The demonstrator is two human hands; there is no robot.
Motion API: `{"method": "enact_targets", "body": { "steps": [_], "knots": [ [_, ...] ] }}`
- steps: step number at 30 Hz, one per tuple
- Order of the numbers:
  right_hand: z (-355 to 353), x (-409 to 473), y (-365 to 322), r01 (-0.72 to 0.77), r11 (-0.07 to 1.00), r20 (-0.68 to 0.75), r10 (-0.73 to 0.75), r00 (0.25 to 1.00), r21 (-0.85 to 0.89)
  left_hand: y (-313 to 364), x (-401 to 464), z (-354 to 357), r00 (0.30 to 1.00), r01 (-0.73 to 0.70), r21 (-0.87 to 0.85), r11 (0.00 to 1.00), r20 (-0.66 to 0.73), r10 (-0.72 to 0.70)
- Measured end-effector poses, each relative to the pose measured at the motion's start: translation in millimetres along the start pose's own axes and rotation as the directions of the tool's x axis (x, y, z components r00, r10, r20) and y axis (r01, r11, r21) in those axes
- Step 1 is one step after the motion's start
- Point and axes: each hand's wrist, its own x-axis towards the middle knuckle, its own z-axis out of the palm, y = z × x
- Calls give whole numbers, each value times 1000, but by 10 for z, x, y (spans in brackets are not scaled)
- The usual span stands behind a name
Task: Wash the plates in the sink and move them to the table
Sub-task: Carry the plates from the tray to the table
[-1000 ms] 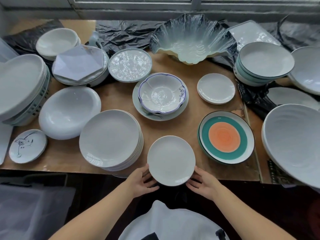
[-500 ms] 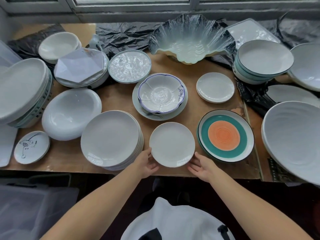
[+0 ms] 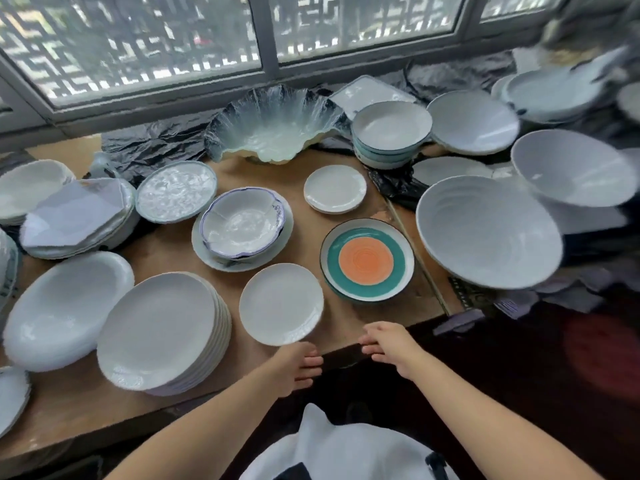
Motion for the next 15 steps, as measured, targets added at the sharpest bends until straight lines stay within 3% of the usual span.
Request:
{"method": "enact_targets", "body": {
  "steps": [3,6,11,15],
  "knots": [
    [-214,-231,265,47,999,-118,-45,992,14,57,-62,454,992,-107,314,943,101,79],
    [-376,-544,667,45,996,-231,-27,972,74,70,-103,852,958,-249,550,797,261,119],
    [-521,-1331,1552,63,965,-500,75,863,253,-208,-273,1525,858,-468,746,474,512,42],
    [-537,-2100,2294,64,937,-658,192,729,344,-730,-663,2054,744,-660,744,103,666,-42]
  ]
}}
